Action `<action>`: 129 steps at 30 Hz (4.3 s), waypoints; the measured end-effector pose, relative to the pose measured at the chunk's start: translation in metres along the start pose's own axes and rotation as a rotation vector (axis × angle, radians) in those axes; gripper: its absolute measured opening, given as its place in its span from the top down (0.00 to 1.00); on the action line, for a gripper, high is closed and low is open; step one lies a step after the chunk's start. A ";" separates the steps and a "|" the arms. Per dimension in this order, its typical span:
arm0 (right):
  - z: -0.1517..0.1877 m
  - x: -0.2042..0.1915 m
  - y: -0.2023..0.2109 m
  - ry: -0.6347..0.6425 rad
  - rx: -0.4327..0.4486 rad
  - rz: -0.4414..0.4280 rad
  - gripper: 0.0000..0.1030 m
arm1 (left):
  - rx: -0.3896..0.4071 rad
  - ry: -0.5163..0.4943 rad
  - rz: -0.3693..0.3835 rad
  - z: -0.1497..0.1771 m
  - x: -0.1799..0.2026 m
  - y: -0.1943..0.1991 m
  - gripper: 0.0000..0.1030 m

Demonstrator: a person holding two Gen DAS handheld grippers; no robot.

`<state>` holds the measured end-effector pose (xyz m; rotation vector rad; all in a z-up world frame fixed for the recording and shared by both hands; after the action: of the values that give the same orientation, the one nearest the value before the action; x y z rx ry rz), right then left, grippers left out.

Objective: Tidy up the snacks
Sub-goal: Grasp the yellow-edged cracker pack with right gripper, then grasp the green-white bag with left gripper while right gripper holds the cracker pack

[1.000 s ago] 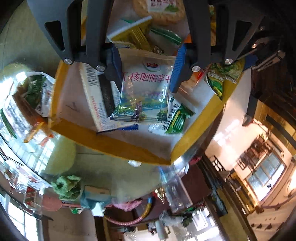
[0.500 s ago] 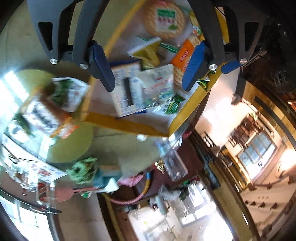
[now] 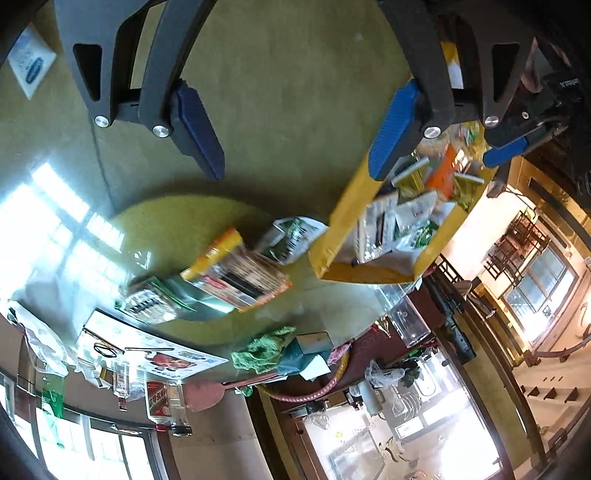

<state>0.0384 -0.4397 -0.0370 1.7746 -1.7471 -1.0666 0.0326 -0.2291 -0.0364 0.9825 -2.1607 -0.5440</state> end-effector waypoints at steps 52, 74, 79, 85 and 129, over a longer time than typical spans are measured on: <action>-0.092 0.016 -0.144 0.301 -0.156 0.119 0.26 | -0.052 -0.007 0.089 -0.001 0.013 -0.021 0.22; 0.045 0.079 -0.011 0.022 -0.106 0.246 0.32 | -0.212 -0.114 0.043 -0.005 0.037 -0.064 0.22; 0.070 0.091 -0.001 0.006 -0.107 0.359 0.32 | -0.279 -0.202 0.009 -0.021 0.042 -0.101 0.23; 0.079 0.101 0.006 -0.029 -0.074 0.438 0.31 | -0.320 -0.259 -0.054 -0.040 0.045 -0.142 0.24; 0.110 0.051 0.021 -0.062 -0.024 0.255 0.33 | -0.205 -0.072 0.177 0.026 0.040 0.000 0.91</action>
<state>-0.0631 -0.4689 -0.1000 1.4694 -1.9277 -1.0378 -0.0059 -0.2580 -0.0368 0.6630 -2.1780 -0.7071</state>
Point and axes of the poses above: each gripper's, at about its wrist camera, not at the fingertips, and y roughly against the way its jaws point, x to its right, z to its underside, the point moved 6 cm from there along -y, roughly the way its jaws point, and after that the axes turned 9 degrees about z, right-handed, at the moved point
